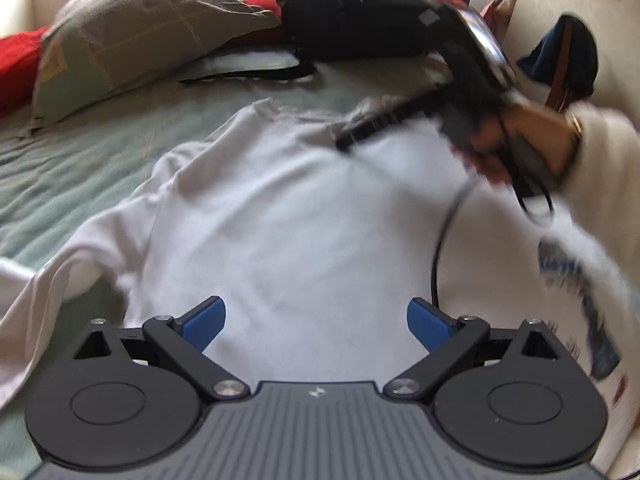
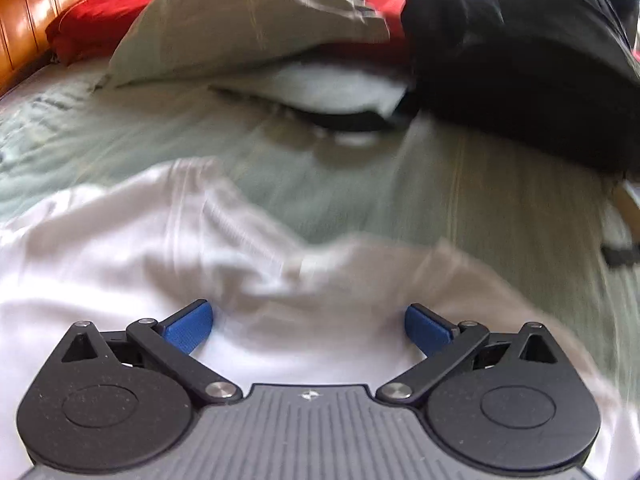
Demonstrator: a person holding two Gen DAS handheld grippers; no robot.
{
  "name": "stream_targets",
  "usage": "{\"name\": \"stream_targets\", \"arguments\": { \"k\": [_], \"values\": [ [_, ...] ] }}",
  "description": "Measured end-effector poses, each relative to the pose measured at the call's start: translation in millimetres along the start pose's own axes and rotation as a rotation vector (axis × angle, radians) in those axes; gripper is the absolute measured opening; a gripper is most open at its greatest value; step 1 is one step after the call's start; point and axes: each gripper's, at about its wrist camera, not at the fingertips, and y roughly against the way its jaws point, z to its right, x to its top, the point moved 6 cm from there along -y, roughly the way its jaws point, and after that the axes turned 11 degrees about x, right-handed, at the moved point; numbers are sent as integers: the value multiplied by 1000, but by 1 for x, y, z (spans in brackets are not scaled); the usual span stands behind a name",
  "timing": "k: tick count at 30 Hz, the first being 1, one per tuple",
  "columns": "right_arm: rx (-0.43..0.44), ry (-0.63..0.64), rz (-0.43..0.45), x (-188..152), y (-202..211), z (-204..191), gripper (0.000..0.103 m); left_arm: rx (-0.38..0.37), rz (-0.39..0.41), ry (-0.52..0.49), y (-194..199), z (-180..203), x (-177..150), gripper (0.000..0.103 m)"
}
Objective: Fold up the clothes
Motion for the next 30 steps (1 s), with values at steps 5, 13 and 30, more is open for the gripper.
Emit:
{"name": "stream_targets", "arguments": {
  "k": [5,13,30],
  "values": [
    [-17,-31,12,19,-2,13,103,15,33,-43,13,16,-19,98],
    [224,134,104,47,39,-35,79,73,91,-27,36,1,-31,98],
    [448,721,-31,67,-46,-173,54,103,110,95,51,-39,-49,98]
  ]
}}
